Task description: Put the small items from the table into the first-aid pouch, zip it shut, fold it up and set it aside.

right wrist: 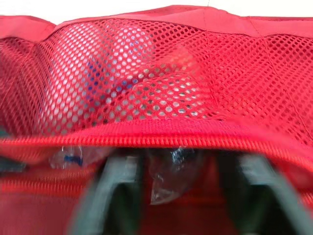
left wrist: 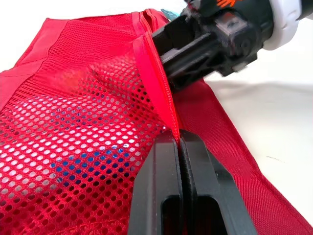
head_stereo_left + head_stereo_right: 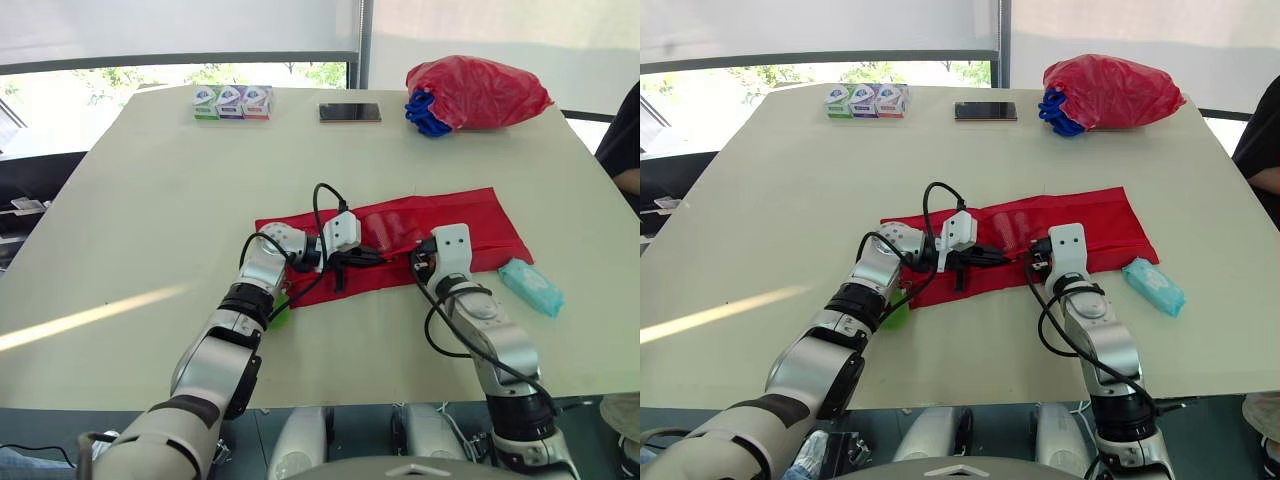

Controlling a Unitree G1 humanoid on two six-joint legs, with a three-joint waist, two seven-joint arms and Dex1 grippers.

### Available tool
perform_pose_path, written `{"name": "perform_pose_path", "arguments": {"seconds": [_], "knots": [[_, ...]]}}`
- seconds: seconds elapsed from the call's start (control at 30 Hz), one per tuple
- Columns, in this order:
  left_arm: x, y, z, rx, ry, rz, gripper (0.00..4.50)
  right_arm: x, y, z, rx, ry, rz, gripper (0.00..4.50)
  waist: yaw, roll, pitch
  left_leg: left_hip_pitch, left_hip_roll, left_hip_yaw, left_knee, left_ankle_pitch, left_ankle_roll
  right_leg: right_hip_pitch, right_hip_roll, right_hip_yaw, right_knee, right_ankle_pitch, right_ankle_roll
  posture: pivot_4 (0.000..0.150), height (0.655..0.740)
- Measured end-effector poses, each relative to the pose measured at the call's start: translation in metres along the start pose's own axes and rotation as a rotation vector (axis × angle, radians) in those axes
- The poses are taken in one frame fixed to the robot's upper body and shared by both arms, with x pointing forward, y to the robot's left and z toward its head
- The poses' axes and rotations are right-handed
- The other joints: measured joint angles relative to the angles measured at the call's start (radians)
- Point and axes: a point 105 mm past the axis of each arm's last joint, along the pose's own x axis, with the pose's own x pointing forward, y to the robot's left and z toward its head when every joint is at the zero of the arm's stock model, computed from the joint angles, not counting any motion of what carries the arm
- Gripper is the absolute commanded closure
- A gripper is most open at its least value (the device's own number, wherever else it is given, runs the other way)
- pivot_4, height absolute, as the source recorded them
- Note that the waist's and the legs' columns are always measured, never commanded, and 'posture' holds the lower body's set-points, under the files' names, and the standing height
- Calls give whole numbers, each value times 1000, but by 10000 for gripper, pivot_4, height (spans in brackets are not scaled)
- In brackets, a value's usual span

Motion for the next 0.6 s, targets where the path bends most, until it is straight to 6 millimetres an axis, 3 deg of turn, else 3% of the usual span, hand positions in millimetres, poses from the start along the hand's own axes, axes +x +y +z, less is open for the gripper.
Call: {"name": "perform_pose_path", "arguments": {"seconds": [0.1,0.13,0.2,0.33,0.6], "knots": [[-1,0,0,2,2,1,45000,-12,-5,-4,-13,10,-1,18757,-1,0,0,1,0,0,0,-1,1,0,0,0,1,0,0,1500,7400],[-2,1,-2,0,5,5,45000,-25,-6,-8,-21,24,9,20979,-1,0,0,1,1,0,0,-1,1,0,0,0,0,0,0,1500,7400],[-2,1,-3,-5,7,6,45000,-30,-6,-9,-28,24,13,25826,-1,0,0,1,1,0,0,-1,2,0,1,0,0,0,0,1500,7400],[-2,1,-4,-4,7,7,45000,-36,-7,-10,-35,33,15,43540,-1,0,0,1,1,0,0,-1,2,0,1,0,0,0,0,1500,7400],[0,0,-3,-3,2,2,45000,-23,-3,-6,-51,19,28,43540,0,0,0,1,1,0,0,-1,2,0,1,0,0,0,0,1500,7400]]}}
